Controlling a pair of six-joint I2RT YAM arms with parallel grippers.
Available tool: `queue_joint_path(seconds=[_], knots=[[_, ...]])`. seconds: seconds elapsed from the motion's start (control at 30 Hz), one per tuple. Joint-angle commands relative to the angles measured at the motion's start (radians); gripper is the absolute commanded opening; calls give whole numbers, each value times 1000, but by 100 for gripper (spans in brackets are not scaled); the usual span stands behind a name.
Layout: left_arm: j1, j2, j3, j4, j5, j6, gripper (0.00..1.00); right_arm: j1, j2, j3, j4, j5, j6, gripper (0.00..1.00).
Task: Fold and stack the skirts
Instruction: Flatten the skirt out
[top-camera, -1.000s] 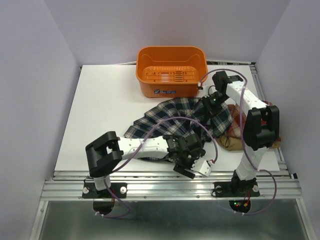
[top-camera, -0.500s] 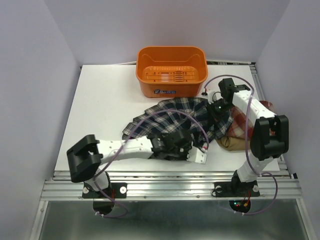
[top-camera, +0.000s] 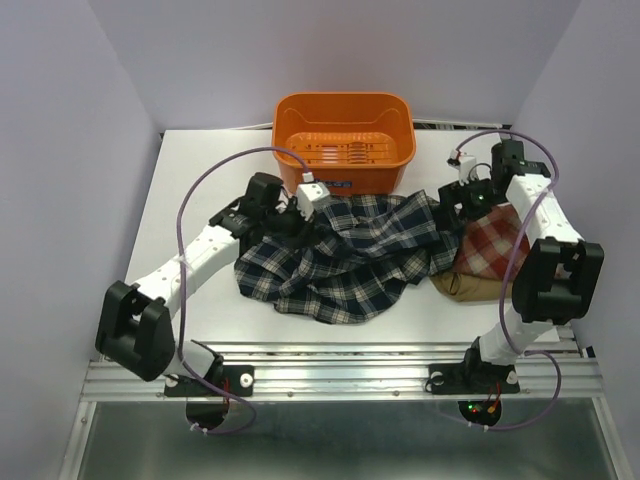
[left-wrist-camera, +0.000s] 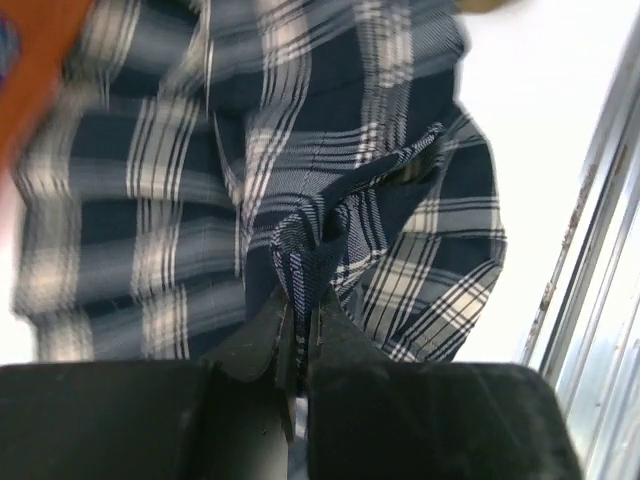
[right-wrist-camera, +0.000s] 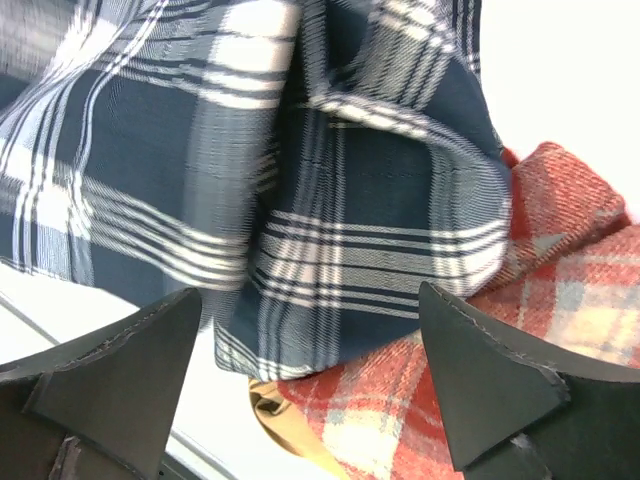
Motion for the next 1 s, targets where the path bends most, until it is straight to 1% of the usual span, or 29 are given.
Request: queue_joint_path(seconds=[0.0,0.07,0.1,0.2,0.23,0.3,0.33,0.4,0.43,0.47,0.5,0.57,0.67,0.73,0.77,0.8,0.83,0.97], knots=[[159,34,-94,107,108,-221,0,7,-82,-34,71,-5,-35,95],[227,57,-123,164,133,-272,0,7,-104,-75,94,1,-41,95],[282,68,-143,202,136,-310,0,7,-109,-83,95,2,-44,95],[355,114,-186,279,160,-346,0,7,-139,-94,102,-22,-75,95],[365,143,-192,291,156,-381,0,7,-161,-97,111,-34,-86,95],[388,178,-200,326,162,-398,0,7,-182,-102,132,-71,-106,93],[418,198,-201,340,180,-427,0,7,-191,-105,155,-84,-113,91],[451,278,-186,348,183,-449,0,7,-225,-127,184,-154,-152,82],[466,302,-178,348,200,-455,0,7,-243,-143,230,-182,-164,78],[500,345,-171,344,222,-465,0,7,-263,-163,259,-209,-173,69],[527,384,-151,325,235,-462,0,7,-305,-213,336,-252,-173,66],[544,411,-132,296,248,-453,0,50,-332,-250,388,-248,-170,61],[555,436,-120,284,256,-438,0,140,-339,-282,390,-222,-161,60],[555,438,-121,285,262,-439,0,185,-346,-348,471,-168,-138,61],[555,441,-120,287,260,-439,0,226,-351,-376,512,-142,-108,61],[555,442,-121,288,256,-436,0,244,-354,-400,602,-90,-91,60],[555,447,-120,288,253,-433,0,270,-353,-431,638,-73,-78,60],[555,450,-123,285,251,-424,0,314,-299,-424,736,-27,-23,65]])
